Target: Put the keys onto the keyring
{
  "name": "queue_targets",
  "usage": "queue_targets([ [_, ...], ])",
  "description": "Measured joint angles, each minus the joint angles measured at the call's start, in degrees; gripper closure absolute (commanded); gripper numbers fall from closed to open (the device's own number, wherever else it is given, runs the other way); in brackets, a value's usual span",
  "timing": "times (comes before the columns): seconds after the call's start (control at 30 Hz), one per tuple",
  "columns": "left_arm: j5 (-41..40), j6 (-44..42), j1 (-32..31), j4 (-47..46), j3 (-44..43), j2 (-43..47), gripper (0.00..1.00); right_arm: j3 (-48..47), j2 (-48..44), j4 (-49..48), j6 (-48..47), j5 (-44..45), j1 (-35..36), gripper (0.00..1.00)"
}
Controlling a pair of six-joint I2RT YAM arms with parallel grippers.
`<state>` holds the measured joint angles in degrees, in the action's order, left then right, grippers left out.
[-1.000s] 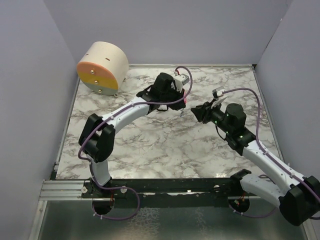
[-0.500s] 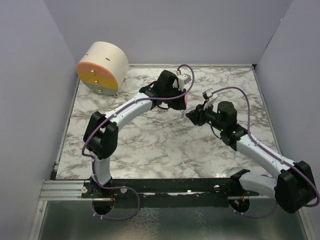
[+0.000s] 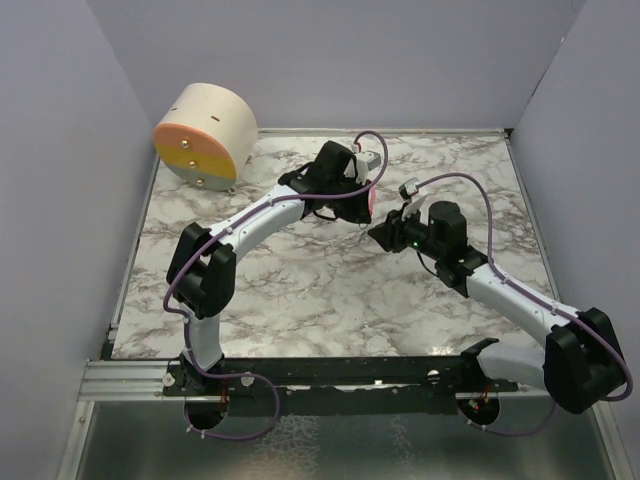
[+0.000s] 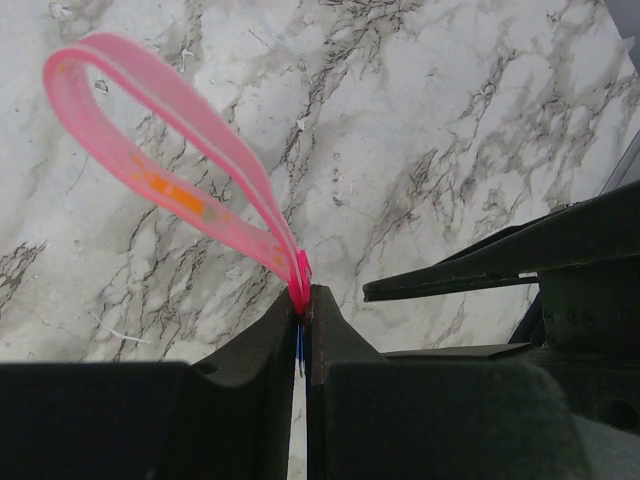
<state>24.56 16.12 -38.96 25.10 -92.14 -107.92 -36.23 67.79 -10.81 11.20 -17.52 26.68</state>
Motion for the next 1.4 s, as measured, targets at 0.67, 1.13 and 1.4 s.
queue_targets([
  [0.67, 0.3, 0.1, -0.2, 0.1, -0.1, -0.1, 1.00, -1.1, 2.3, -1.3, -0.6, -0.2, 1.8, 0.85],
  [1.13, 0.4, 0.1, -0.2, 0.2, -0.1, -0.4, 1.00, -1.2, 3.2, -1.2, -0.8, -0.2, 1.8, 0.89],
  [1.4, 0.4, 0.1, -0.5, 0.3, -0.1, -0.4, 1.00, -1.6, 3.4, -1.1, -1.0, 0.2, 1.8, 0.99],
])
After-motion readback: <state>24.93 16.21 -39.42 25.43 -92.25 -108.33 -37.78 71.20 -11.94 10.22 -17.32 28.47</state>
